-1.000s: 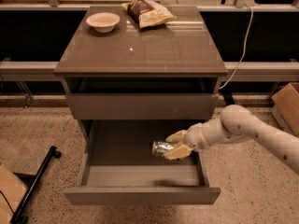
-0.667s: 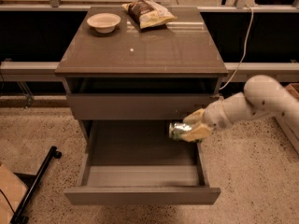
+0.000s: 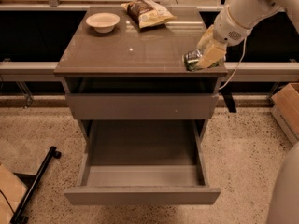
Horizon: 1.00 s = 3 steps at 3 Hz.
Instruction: Pick green can from middle drawer and place on counter
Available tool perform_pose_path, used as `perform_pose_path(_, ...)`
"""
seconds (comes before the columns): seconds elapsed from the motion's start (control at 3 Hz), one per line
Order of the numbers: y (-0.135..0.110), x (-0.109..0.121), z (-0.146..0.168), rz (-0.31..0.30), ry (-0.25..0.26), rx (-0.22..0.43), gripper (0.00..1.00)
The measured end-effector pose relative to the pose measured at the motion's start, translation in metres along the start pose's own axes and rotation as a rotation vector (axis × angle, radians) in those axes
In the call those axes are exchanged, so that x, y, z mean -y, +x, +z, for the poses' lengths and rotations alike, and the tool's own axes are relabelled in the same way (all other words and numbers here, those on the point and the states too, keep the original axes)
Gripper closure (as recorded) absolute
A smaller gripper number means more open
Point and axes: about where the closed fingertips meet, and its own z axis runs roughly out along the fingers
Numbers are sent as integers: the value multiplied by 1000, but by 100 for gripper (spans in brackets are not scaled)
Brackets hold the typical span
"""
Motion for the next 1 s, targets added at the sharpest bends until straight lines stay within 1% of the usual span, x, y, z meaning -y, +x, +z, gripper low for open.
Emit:
perform_pose_path(0.33,3,-2,8,6,-11,6,100)
perform_pose_path(0.67,1,15,14,22,57,69,100)
perform_pose_path(1.0,-2,53,27,47,166,163,100)
